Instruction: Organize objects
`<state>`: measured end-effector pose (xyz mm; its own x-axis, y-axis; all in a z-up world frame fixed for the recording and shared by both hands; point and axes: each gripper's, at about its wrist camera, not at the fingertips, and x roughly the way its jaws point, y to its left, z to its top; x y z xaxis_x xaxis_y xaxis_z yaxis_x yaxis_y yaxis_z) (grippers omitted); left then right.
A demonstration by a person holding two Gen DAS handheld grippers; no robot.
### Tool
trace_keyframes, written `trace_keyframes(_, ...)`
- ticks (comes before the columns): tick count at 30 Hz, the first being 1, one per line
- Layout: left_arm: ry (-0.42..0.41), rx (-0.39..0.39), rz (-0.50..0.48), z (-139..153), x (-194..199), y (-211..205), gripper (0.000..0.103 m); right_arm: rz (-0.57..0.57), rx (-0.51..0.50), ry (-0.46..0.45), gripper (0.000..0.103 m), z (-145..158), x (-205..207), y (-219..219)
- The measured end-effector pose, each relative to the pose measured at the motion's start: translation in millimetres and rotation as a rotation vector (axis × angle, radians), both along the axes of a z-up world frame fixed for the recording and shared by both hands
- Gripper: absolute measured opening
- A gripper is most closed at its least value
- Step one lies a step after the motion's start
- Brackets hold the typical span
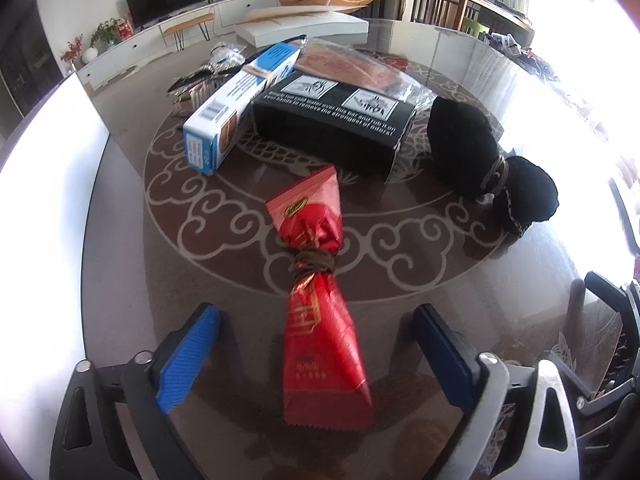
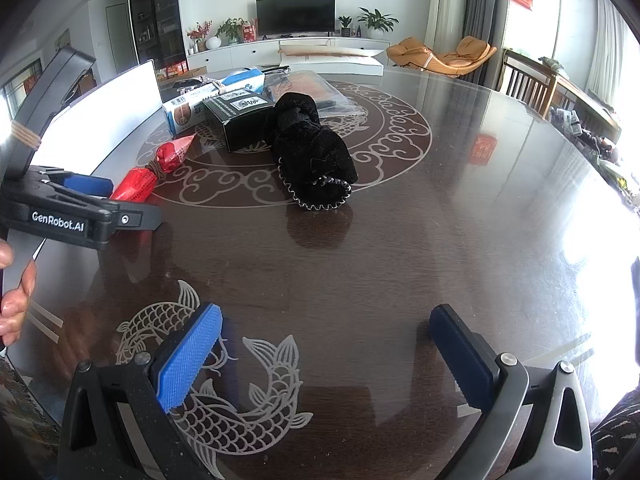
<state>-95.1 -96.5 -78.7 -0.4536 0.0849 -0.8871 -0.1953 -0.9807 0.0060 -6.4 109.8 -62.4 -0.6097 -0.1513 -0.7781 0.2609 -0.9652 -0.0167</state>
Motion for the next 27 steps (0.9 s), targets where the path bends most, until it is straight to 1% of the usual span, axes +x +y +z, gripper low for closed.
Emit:
trace_keyframes(1, 0.018, 0.002, -0.011, 1.8, -1.6, 3.8, 0.08, 0.0, 0.0, 0.0, 0.103, 0.0, 0.0, 0.0)
trace_keyframes(2, 0.037, 0.005, -0.02, 3.6, -2.2, 7.1, 0.065, 0.0, 0.0, 0.001, 0.103, 0.3, -0.4, -0.1)
trace_keyframes(3, 0.054, 0.007, -0.024, 5.5, -2.6, 10.0, 0.043, 0.0, 0.0, 0.001, 0.103, 0.8, -0.8, -0.2)
trace_keyframes(5, 0.068, 0.008, -0.014, 7.4, -3.7, 12.9, 0.02, 0.0, 0.0, 0.001, 0.103, 1.0, -1.4, -0.3)
trace_keyframes(6, 0.074, 0.02, -0.004, 7.8, -1.5, 12.7, 0.02, 0.0, 0.0, 0.001, 0.103, 0.6, -0.7, -0.2)
trace_keyframes(8, 0.095, 0.02, 0.009, 7.8, 6.0, 12.1, 0.02, 0.006, 0.0, -0.01, 0.103, 1.6, -2.8, 0.1)
trace_keyframes(11, 0.123, 0.052, 0.023, 11.6, 26.5, 8.4, 0.02, 0.044, 0.016, -0.075, 0.103, 5.4, -8.7, 0.7)
trace_keyframes(12, 0.134, 0.059, 0.028, 13.9, 33.7, 6.1, 0.02, 0.037, 0.01, -0.077, 0.103, 6.6, -9.3, 3.3)
trace_keyframes(14, 0.153, 0.078, 0.036, 17.4, 43.0, 0.2, 0.02, 0.006, -0.031, -0.061, 0.103, 14.1, -12.4, 12.1)
trace_keyframes(17, 0.176, 0.105, 0.048, 25.7, 55.1, -6.4, 0.02, -0.023, -0.123, -0.036, 0.103, 31.3, -22.0, 29.1)
trace_keyframes(20, 0.205, 0.129, 0.054, 37.1, 65.1, -11.3, 0.02, -0.039, -0.17, -0.027, 0.103, 45.9, -42.8, 48.7)
trace_keyframes(23, 0.236, 0.151, 0.054, 48.6, 72.2, -14.6, 0.02, -0.033, -0.184, -0.077, 0.102, 55.4, -73.4, 60.3)
trace_keyframes(25, 0.249, 0.172, 0.057, 53.2, 75.9, -16.7, 0.02, 0.006, -0.174, -0.128, 0.102, 59.1, -95.1, 51.7)
trace_keyframes(27, 0.252, 0.19, 0.06, 57.0, 77.6, -17.5, 0.019, 0.064, -0.144, -0.151, 0.102, 61.9, -114.2, 30.4)
